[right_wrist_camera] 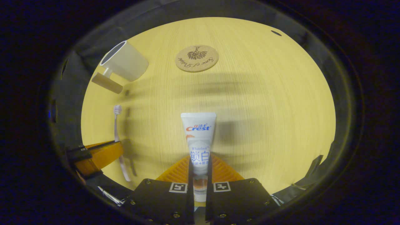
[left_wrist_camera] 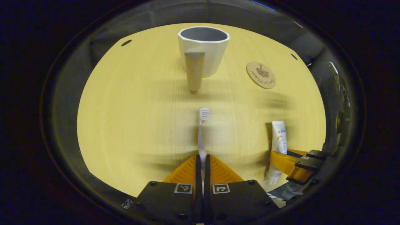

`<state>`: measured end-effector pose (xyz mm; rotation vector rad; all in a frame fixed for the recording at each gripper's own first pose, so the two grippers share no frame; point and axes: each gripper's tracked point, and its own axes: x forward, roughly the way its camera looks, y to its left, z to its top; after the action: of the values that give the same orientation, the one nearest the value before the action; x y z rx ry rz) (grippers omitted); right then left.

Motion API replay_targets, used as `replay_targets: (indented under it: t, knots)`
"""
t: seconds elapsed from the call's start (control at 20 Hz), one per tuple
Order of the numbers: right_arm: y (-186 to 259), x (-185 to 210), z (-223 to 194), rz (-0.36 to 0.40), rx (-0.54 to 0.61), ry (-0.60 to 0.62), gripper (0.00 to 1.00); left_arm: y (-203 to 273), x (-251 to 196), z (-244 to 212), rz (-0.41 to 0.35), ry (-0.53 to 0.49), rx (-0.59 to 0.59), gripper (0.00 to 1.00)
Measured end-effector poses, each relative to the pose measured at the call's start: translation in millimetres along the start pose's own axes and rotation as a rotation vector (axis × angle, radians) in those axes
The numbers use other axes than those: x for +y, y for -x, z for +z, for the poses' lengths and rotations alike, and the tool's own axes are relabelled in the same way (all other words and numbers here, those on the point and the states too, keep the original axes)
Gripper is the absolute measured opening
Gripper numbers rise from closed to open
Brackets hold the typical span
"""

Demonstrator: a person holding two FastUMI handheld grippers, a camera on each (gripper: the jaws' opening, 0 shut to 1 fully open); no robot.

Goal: Put the toothbrush and toothpaste on the desktop into the cup, then pick up the cup and place it on the coaster on the desktop.

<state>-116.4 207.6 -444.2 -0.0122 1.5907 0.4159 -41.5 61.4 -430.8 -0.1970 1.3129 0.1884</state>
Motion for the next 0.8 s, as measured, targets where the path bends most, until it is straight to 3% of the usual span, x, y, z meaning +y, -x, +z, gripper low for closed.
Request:
replay_targets:
  t: [0.45,0.8]
  knots:
    - [7.0,-0.4,-6.1,0.034,-0.012,-0.028,0.16,86.4,-38.3,105.2,-0.079,-0.014,-0.198,0.09]
    - [13.0,-1.7,-2.5,0.050,-0.026,-0.065,0.16,108.2,-18.8,181.1,-0.060,-0.034,-0.312,0.08]
